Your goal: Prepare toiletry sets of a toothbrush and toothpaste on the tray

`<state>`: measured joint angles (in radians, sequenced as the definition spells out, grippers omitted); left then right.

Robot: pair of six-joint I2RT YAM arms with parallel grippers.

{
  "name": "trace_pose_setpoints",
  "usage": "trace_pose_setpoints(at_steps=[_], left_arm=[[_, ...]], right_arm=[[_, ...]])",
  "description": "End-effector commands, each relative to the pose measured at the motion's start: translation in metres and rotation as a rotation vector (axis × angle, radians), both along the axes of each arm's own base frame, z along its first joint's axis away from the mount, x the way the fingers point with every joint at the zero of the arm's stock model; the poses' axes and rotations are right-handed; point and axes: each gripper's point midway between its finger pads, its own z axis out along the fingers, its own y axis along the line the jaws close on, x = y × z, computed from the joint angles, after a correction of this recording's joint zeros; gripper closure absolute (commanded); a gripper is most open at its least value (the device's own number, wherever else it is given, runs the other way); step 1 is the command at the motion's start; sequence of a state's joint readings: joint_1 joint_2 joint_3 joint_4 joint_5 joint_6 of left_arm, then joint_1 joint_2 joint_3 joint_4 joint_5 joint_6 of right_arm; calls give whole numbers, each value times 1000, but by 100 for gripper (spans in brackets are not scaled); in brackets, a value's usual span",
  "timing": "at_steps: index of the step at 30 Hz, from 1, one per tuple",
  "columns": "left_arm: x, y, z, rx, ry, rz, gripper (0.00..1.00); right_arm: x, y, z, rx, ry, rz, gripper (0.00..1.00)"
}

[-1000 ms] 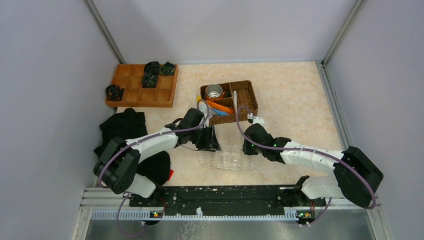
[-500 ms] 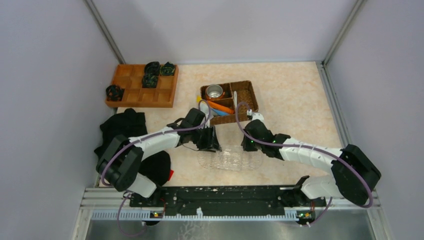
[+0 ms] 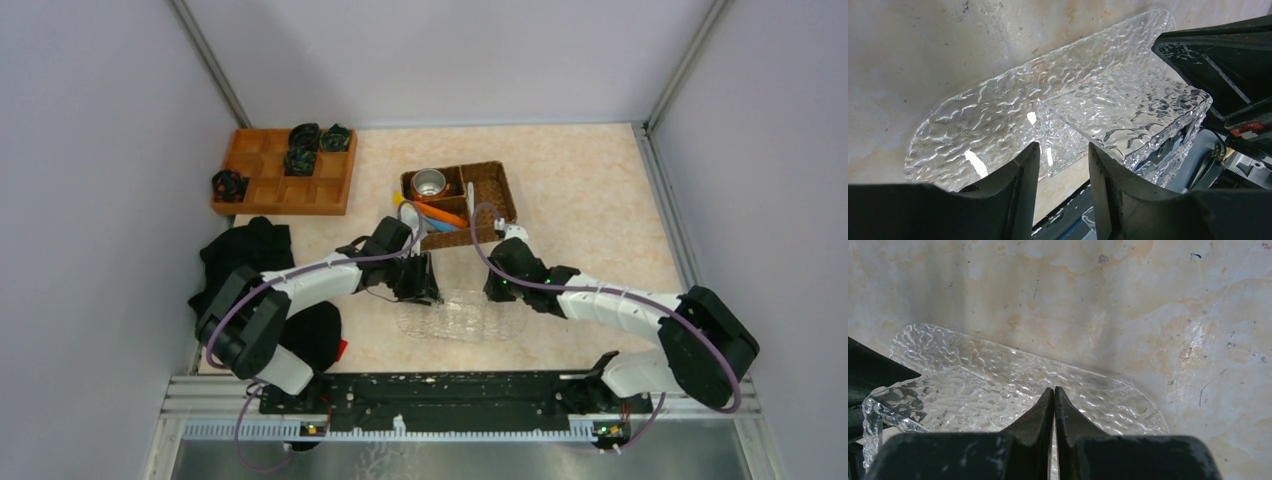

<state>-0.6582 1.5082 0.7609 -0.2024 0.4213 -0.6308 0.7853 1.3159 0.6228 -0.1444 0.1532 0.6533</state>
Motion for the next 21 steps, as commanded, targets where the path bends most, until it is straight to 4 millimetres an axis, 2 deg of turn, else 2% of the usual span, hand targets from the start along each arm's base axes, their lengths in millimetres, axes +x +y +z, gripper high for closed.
trace_pose_setpoints(at_steps=[1, 5, 9, 14, 21], left_arm=[[8, 4, 7, 20, -38, 5, 52], [3, 17, 2, 61, -41, 12, 52], [-6, 19, 4, 44, -29, 1, 52], [-8, 16, 11, 18, -28, -12, 54], [-6, 13, 11, 14, -22, -17, 54]], right_arm=[[3, -11, 14, -4, -46, -21, 98], [-7, -25, 12, -29, -42, -29, 97], [-17, -27, 14, -5, -33, -15, 98], [-27, -15, 16, 59, -15, 36, 98], [-38, 8, 21, 61, -19, 105, 98]])
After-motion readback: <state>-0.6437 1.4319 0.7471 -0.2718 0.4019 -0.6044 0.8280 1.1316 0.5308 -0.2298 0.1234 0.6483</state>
